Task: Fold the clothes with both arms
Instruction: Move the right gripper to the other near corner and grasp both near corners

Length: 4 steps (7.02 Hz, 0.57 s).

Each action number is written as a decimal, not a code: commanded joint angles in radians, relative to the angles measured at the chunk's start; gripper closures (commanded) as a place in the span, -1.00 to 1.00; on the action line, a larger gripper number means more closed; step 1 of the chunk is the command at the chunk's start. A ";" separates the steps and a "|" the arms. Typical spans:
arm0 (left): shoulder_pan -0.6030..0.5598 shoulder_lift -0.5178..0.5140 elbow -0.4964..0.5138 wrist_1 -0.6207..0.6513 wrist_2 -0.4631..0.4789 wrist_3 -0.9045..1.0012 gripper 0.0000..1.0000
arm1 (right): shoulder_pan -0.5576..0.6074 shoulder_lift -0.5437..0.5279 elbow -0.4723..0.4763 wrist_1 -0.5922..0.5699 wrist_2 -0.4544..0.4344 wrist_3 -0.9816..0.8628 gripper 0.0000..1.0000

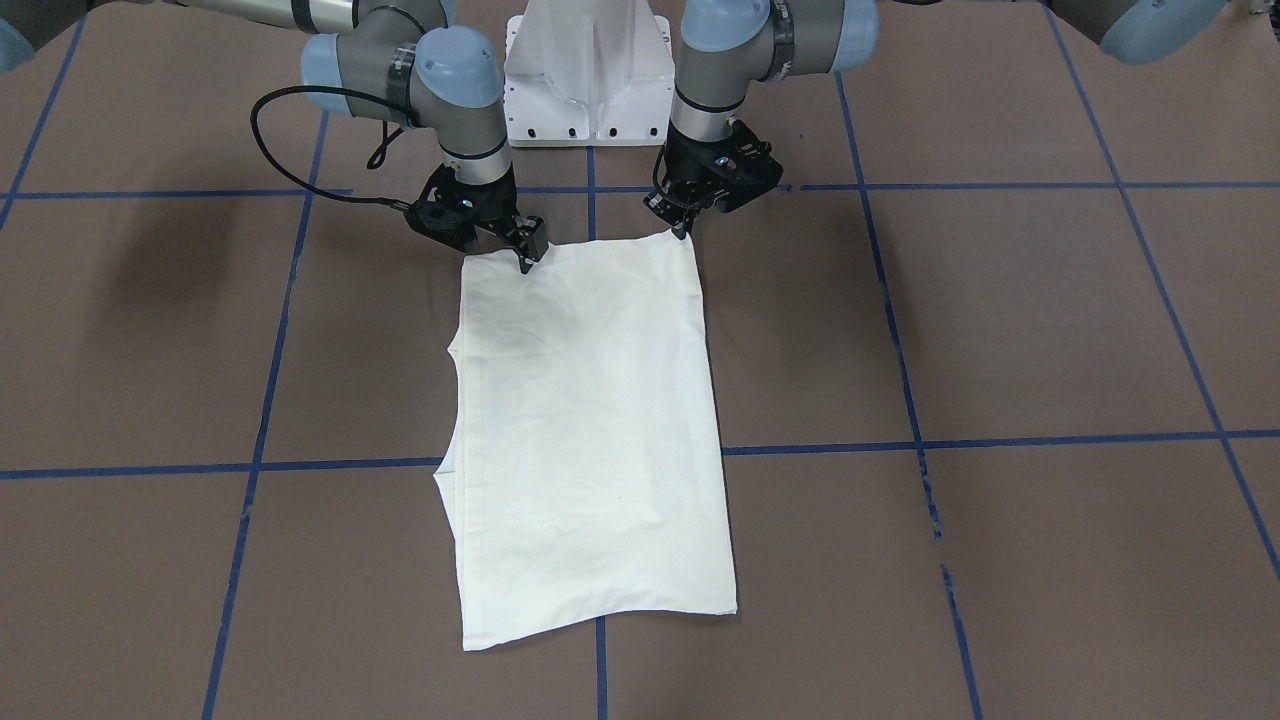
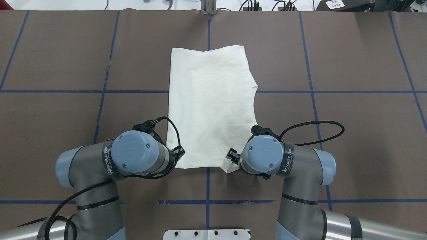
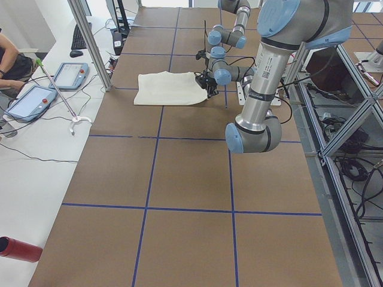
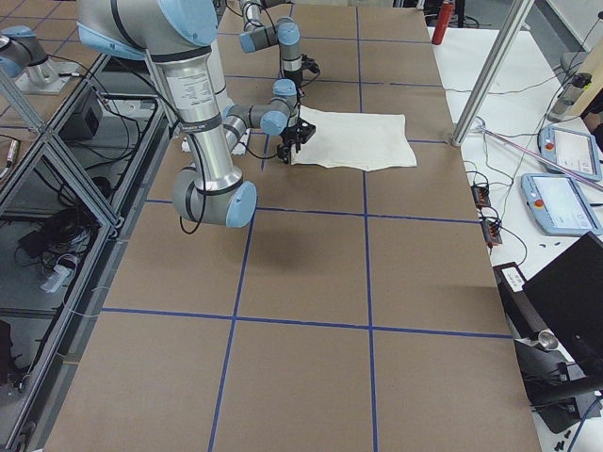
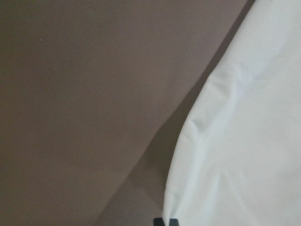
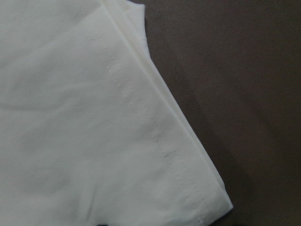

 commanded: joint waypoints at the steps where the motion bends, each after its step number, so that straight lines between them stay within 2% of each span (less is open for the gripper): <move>1: 0.000 0.000 0.002 0.000 0.001 0.000 1.00 | 0.008 0.007 0.001 -0.001 0.002 -0.004 0.51; 2: 0.001 0.000 0.000 0.000 0.001 0.000 1.00 | 0.013 0.013 0.001 -0.001 0.004 -0.004 0.77; 4: 0.001 0.000 0.002 -0.002 0.001 0.000 1.00 | 0.014 0.013 0.001 -0.004 0.005 -0.005 1.00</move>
